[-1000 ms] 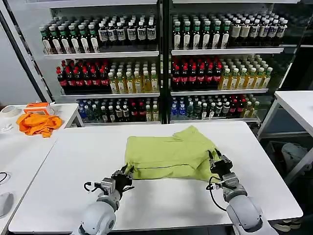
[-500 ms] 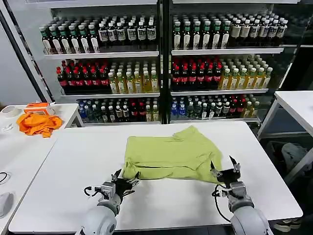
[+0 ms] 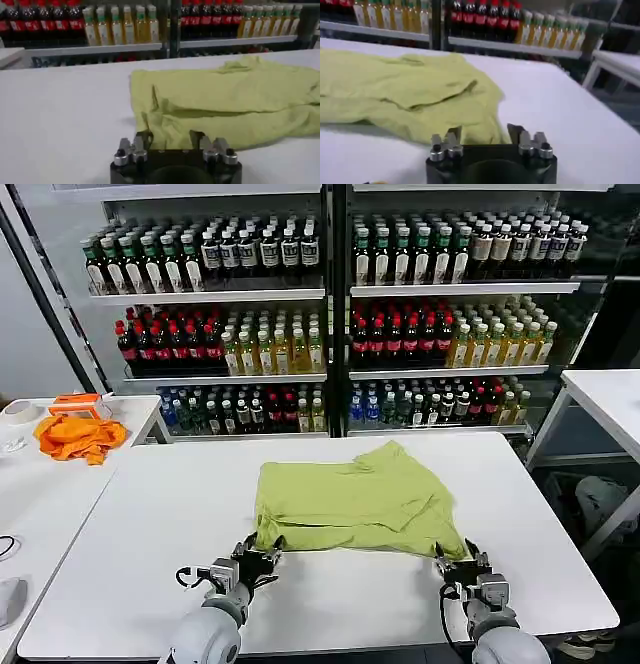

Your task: Fold and organize the clothes.

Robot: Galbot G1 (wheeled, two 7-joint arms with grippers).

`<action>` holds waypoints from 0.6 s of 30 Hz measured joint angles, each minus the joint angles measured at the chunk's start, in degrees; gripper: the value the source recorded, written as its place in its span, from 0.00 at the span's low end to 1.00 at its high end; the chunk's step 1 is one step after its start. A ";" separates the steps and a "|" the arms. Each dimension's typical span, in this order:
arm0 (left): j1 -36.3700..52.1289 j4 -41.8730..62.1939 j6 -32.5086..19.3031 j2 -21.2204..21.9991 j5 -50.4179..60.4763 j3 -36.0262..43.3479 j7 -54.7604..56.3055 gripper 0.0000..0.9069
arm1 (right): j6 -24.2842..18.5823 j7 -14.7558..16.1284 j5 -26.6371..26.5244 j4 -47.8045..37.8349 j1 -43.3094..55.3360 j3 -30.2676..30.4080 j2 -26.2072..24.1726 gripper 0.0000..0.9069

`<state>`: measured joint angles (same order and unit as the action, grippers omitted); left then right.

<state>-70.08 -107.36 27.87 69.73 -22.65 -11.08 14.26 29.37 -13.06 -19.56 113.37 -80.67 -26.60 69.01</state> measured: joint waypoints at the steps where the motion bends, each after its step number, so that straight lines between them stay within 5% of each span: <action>1: 0.02 0.07 -0.09 -0.04 -0.09 0.00 -0.04 0.02 | 0.07 -0.02 -0.22 0.01 0.00 -0.06 0.02 0.00; 18: -1.37 0.05 -1.32 -0.84 -2.14 -0.85 -0.73 0.02 | 0.96 -0.26 -1.67 2.04 -2.47 -1.09 0.12 0.00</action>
<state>-71.46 -107.31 26.55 68.89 -24.79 -11.94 13.53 30.34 -13.31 -21.23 115.40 -83.14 -27.69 69.13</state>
